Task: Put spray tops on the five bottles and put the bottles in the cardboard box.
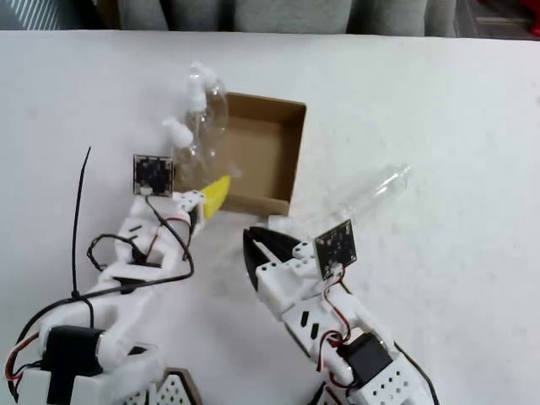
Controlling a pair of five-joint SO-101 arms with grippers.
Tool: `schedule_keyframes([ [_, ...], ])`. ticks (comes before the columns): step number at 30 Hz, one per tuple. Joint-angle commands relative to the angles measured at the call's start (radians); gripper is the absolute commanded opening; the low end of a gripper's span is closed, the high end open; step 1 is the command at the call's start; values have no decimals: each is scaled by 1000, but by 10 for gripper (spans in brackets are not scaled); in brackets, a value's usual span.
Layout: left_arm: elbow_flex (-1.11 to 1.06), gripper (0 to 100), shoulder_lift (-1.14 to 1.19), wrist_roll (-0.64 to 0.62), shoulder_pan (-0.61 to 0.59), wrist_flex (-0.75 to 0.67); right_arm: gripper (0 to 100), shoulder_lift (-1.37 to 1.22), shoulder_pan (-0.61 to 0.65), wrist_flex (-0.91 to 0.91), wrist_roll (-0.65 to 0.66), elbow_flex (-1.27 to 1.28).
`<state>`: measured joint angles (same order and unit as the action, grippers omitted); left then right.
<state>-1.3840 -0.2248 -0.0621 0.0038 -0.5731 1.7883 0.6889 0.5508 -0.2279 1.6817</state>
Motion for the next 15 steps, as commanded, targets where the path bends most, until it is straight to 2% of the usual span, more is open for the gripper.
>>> schedule_keyframes([
  [1, 6, 365, 1, -8, -8, -25, 15, 7, -8, 4, 2, 9],
  [15, 3, 364, -10, -8, -35, -21, 15, 5, -8, 4, 2, 9],
])
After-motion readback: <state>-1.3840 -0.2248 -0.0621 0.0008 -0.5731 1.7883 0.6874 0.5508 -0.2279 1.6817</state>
